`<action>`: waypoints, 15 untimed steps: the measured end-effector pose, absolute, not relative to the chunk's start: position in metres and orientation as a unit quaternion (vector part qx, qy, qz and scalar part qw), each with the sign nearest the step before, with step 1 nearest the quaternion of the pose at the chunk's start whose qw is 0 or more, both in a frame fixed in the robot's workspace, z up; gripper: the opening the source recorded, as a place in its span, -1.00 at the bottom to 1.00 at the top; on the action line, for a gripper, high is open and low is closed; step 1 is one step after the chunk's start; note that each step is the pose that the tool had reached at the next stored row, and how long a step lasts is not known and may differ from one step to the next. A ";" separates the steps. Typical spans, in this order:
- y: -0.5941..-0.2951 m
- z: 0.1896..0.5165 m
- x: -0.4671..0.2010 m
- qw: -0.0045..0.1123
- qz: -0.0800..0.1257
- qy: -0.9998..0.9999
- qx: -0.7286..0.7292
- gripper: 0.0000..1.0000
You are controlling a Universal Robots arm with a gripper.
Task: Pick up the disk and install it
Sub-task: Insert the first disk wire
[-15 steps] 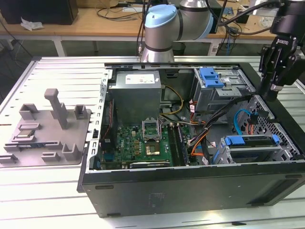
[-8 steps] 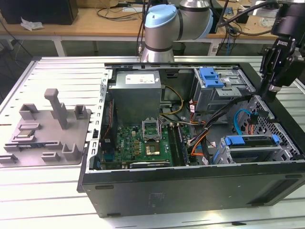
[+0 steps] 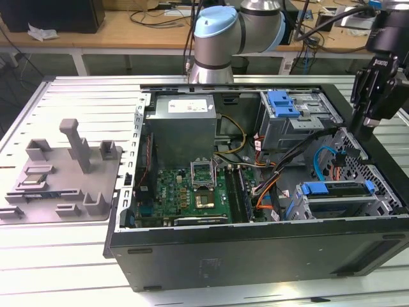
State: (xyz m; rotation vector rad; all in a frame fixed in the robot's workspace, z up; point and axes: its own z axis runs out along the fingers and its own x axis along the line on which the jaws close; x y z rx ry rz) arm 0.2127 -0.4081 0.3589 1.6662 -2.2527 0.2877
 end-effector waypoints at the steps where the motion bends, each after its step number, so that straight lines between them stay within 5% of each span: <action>1: -0.408 0.358 0.213 0.162 0.101 -0.789 0.584 -0.18; 15: -0.408 0.353 0.210 0.167 0.106 -0.788 0.583 -0.18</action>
